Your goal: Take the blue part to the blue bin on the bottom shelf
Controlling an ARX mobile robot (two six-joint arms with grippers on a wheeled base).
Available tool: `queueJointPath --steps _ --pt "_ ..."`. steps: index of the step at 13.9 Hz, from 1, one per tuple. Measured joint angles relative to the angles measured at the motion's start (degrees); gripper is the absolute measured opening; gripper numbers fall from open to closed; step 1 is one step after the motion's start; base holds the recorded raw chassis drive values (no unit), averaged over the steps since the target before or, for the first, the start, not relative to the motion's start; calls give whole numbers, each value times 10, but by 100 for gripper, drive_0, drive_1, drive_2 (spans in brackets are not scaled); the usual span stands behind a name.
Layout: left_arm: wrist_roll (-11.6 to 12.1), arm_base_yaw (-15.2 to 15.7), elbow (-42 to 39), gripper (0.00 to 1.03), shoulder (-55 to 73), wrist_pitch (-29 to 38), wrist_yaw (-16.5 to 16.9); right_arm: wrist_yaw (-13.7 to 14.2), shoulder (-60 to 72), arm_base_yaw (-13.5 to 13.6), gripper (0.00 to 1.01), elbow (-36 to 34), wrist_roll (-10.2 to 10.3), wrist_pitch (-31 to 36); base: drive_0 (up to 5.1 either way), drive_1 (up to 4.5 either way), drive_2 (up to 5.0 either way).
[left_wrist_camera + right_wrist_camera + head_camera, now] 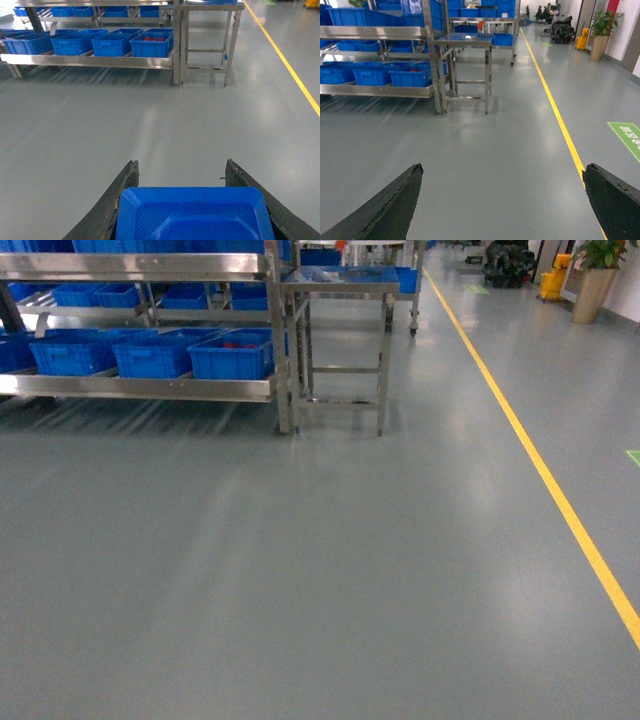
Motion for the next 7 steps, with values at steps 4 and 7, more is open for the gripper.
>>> queueJointPath --steps 4,7 --pt "0 0 0 43 -1 1 0 0 0 0 98 0 0 0 -11 384 -406" --pt "0 0 0 43 -1 0 0 0 0 0 98 0 0 -3 -11 384 -406"
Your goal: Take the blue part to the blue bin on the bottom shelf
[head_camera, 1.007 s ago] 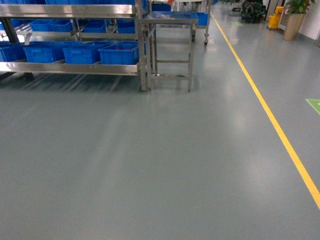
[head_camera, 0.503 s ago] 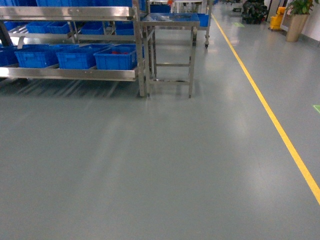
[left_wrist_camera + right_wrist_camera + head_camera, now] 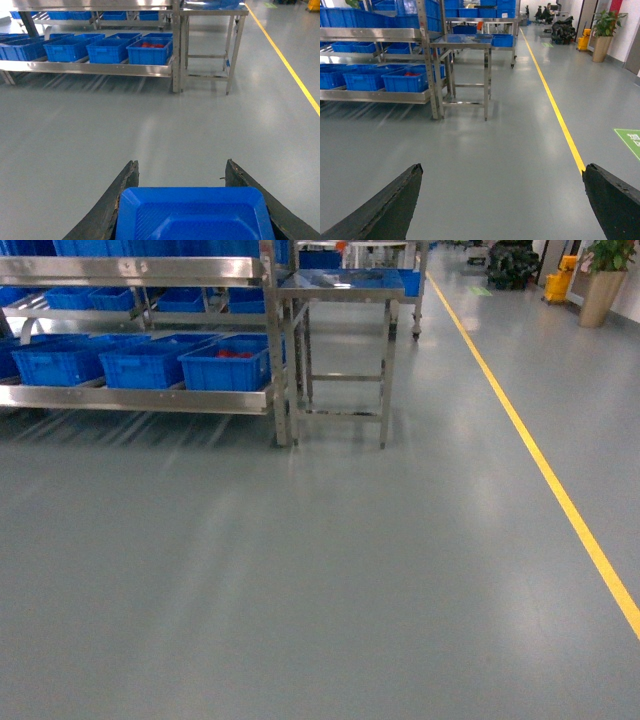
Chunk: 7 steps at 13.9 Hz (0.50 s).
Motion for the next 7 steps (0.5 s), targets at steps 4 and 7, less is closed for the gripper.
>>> queueJointPath --steps 4,7 --pt "0 0 0 43 0 -1 0 0 0 0 98 0 0 0 -11 384 -406" --pt "0 0 0 43 0 -1 0 0 0 0 98 0 0 0 -11 384 -406"
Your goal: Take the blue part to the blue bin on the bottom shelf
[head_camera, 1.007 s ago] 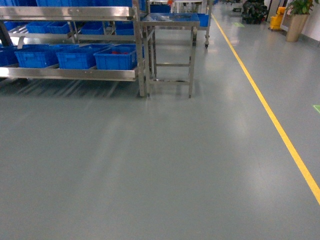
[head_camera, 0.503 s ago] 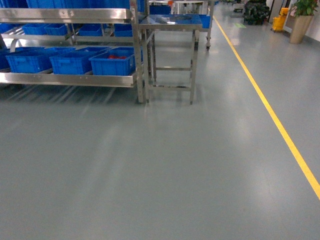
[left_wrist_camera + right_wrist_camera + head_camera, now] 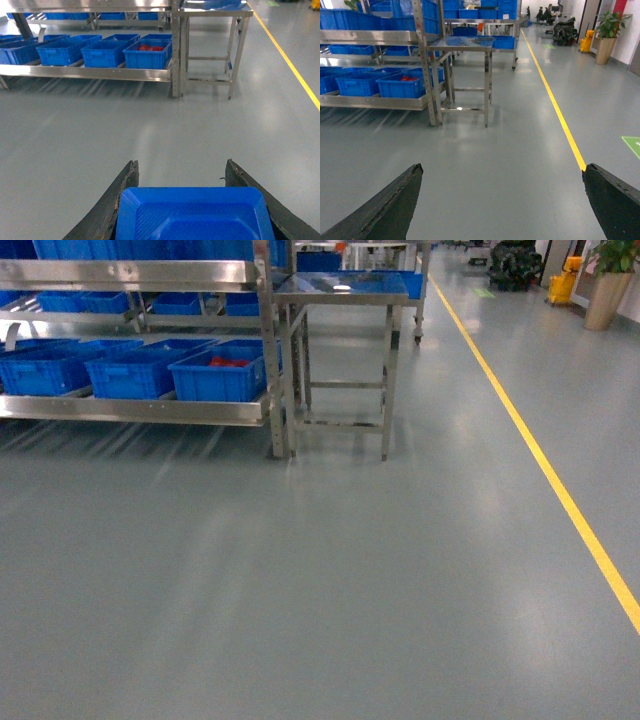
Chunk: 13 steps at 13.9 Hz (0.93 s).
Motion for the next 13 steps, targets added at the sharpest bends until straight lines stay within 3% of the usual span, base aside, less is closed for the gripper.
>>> queueJointPath --steps 13 --pt "0 0 0 43 -1 0 0 0 0 0 98 0 0 0 -5 390 -401"
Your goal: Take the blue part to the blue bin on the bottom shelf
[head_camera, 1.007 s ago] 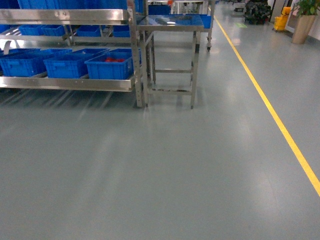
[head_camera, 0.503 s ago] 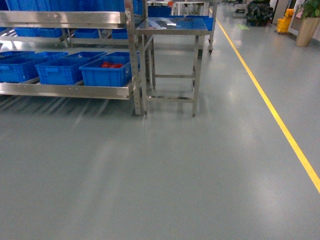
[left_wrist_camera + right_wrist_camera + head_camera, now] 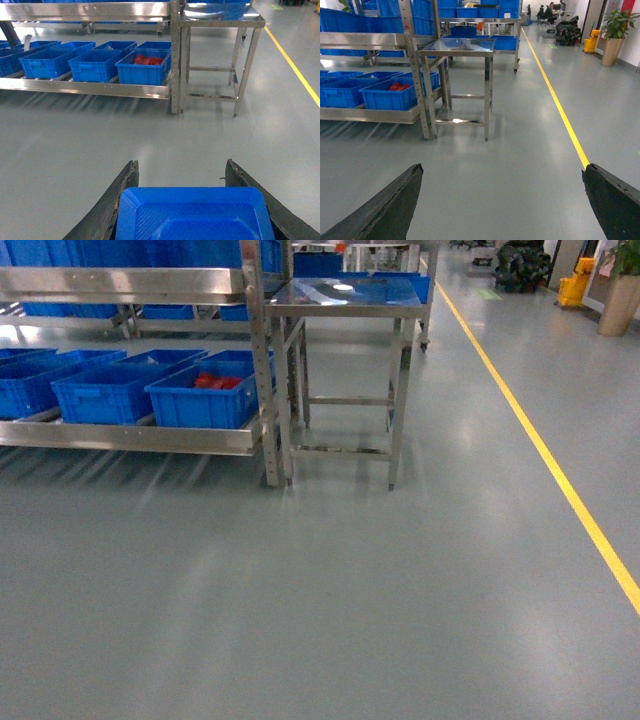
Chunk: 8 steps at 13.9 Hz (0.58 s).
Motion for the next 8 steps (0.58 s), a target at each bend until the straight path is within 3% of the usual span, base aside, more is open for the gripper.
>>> queueJointPath --steps 8 --pt "0 0 0 43 0 3 0 0 0 0 98 0 0 1 -4 391 -400"
